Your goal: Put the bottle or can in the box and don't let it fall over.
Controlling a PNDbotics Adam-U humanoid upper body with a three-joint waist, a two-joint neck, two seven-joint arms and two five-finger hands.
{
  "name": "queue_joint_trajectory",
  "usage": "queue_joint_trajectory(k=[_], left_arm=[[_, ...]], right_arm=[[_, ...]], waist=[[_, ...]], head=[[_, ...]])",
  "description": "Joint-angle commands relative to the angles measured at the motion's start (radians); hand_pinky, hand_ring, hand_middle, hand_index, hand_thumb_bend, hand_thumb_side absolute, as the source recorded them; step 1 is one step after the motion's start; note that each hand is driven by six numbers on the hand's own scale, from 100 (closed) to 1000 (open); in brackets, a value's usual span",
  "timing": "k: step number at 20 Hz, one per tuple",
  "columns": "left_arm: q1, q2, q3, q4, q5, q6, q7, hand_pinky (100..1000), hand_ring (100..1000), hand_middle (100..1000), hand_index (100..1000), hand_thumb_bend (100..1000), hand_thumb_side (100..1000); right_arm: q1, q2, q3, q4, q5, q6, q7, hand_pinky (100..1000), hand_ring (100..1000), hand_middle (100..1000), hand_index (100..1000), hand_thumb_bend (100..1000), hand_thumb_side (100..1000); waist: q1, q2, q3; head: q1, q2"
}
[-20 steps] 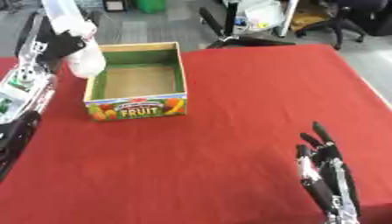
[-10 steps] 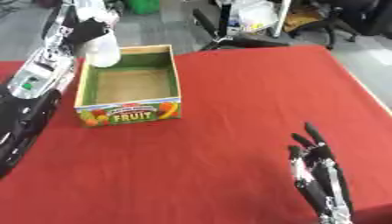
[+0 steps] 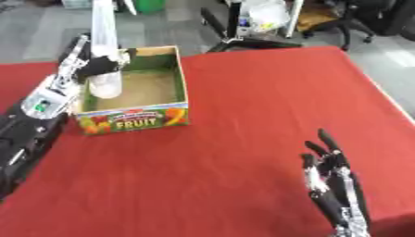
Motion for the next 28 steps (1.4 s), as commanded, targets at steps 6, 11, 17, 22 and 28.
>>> queue_joint_trajectory(k=[6, 11, 17, 22, 28], left_arm=[[-0.029, 0.012, 0.023, 0.111, -0.116, -0.116, -0.039, 835, 544, 712, 858, 997, 364], [-0.031, 0.033, 0.036, 0.109, -0.193, -0.122, -0.01, 909, 643, 844, 923, 1000, 455], [-0.035, 0.052, 0.041, 0.068, -0.222, -0.102, 0.018, 913, 649, 855, 930, 1000, 493], [-0.03, 0.078, 0.042, -0.008, -0.177, -0.106, 0.03, 900, 627, 831, 919, 1000, 509], [-0.023, 0.126, 0.06, -0.163, -0.08, -0.159, 0.071, 875, 618, 800, 898, 1000, 538]], right_arm=[[-0.009, -0.008, -0.001, -0.013, -0.005, 0.0, 0.003, 795, 892, 1000, 948, 100, 470], [-0.006, -0.01, -0.002, -0.013, -0.004, 0.0, 0.001, 796, 892, 1000, 948, 100, 470], [-0.003, -0.011, -0.003, -0.012, -0.003, 0.0, 0.0, 796, 892, 1000, 948, 100, 470], [0.001, -0.013, -0.004, -0.011, -0.002, 0.001, 0.0, 796, 892, 1000, 948, 100, 470], [0.01, -0.016, -0.01, -0.011, 0.001, 0.0, -0.005, 795, 891, 1000, 948, 100, 470]], waist=[[-0.002, -0.013, 0.004], [-0.002, -0.016, 0.007], [-0.002, -0.018, 0.011], [0.0, -0.022, 0.017], [0.0, -0.028, 0.034]], head=[[-0.006, -0.01], [-0.009, -0.011], [-0.012, -0.013], [-0.017, -0.013], [-0.034, -0.016]])
